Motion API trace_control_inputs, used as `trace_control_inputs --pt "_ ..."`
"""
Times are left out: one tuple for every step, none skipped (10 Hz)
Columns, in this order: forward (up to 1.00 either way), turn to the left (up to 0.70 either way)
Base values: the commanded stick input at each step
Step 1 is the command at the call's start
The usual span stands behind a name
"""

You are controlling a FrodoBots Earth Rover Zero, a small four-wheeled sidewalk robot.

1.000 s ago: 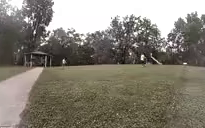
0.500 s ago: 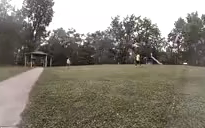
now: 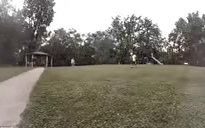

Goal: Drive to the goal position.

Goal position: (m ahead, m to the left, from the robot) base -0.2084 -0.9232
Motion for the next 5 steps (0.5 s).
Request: trace_control_inputs --pt "0.00 0.70" --pt "0.00 0.70" --pt "0.00 0.70" --pt "0.70 0.14" --pt "0.54 0.27"
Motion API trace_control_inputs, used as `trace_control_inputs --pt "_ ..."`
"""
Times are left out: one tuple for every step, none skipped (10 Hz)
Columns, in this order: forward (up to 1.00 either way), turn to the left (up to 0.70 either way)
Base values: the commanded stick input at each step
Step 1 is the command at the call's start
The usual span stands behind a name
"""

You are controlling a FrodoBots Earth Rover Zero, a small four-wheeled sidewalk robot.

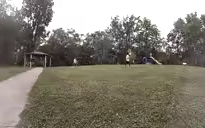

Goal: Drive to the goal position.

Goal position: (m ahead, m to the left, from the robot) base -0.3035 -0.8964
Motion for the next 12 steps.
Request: trace_control_inputs --pt "0.00 0.70" --pt "0.00 0.70" --pt "0.00 0.70" --pt "0.00 0.70" --pt "0.00 0.70" --pt "0.00 0.70" --pt "0.00 0.70" --pt "0.00 0.70" --pt "0.00 0.70" --pt "0.00 0.70" --pt "0.00 0.70" --pt "0.00 0.70"
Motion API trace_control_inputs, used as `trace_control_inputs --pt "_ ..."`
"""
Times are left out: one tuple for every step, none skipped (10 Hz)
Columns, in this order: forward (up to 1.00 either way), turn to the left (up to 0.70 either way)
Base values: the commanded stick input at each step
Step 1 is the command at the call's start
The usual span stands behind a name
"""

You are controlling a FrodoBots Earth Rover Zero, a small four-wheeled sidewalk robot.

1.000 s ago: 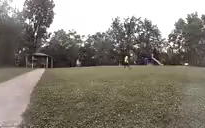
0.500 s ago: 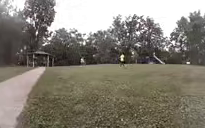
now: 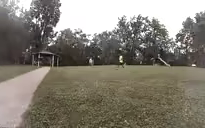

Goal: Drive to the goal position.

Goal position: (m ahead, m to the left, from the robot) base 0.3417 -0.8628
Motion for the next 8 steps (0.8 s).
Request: trace_control_inputs --pt "0.00 0.70" --pt "0.00 0.70" --pt "0.00 0.70" --pt "0.00 0.70" --pt "0.00 0.70" --pt "0.00 0.70" --pt "0.00 0.70" --pt "0.00 0.70"
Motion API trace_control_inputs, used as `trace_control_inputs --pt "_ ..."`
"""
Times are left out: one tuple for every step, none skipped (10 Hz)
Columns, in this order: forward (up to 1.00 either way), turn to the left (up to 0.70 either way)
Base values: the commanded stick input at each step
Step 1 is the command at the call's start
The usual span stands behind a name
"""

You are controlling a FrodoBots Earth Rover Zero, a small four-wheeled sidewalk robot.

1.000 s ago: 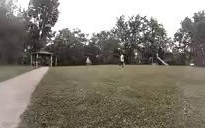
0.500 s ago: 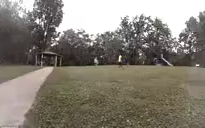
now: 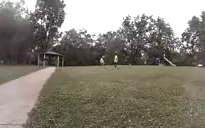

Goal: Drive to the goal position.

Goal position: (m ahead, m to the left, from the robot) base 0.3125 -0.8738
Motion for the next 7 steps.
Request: trace_control_inputs --pt "0.00 0.70" --pt "0.00 0.70" --pt "0.00 0.70" --pt "0.00 0.70" --pt "0.35 0.42" --pt "0.43 0.36" --pt "0.04 0.67"
